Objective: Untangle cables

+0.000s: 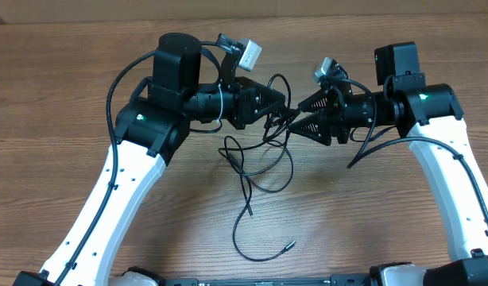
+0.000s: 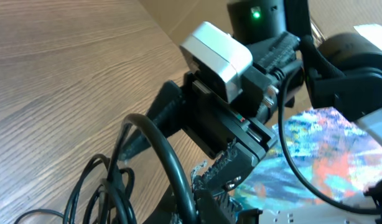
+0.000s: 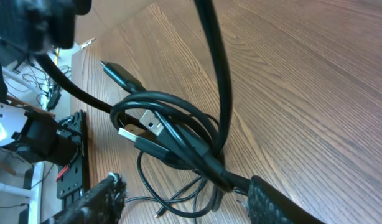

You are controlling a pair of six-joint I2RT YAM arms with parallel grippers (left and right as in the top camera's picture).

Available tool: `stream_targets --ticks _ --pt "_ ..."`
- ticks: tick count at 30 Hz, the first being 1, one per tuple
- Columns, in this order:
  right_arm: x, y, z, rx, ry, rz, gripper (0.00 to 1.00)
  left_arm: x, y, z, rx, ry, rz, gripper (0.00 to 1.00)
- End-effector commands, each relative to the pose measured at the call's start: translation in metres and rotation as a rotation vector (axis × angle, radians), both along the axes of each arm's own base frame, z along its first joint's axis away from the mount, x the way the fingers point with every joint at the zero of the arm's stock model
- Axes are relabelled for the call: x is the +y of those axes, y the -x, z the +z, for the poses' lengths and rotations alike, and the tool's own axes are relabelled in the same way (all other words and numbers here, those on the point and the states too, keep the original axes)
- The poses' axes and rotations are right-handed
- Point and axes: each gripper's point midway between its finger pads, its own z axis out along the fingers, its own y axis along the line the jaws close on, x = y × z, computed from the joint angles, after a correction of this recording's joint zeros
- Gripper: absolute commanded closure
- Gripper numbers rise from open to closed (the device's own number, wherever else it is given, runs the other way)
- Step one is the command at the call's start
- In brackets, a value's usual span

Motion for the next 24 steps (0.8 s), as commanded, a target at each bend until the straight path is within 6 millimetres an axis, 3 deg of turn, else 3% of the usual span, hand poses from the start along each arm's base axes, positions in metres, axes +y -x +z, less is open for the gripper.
stream_targets --ticks 1,5,10,11,13,16,24 --pt "0.001 0.0 0.003 -0.005 -0.014 0.009 0.48 -0.005 0.003 0.016 -0.016 0.026 0.017 0.96" --pt "0.001 0.0 0.003 -0.004 -0.014 0.009 0.67 -0.006 0.001 0.014 -0.019 0.015 0.034 0.96" --pt "0.001 0.0 0.003 -0.004 -0.014 0.009 0.76 -0.009 0.001 0.015 -0.002 0.017 0.049 0.96" --pt "0.001 -0.001 0.003 -0.007 -0.013 0.009 0.59 -0.01 0.001 0.015 -0.006 0.019 0.047 0.96" --pt "0.001 -0.002 0.003 -0.012 -0.013 0.008 0.51 -0.01 0.001 0.015 -0.006 0.019 0.047 0.96" --pt "-0.003 -0.008 -0.001 -0.036 0.025 -0.013 0.22 -0.01 0.003 0.016 -0.005 0.023 0.035 0.96" --pt "-0.016 -0.023 -0.015 -0.073 0.142 -0.081 0.12 -0.017 0.017 0.029 -0.084 0.071 -0.084 0.96"
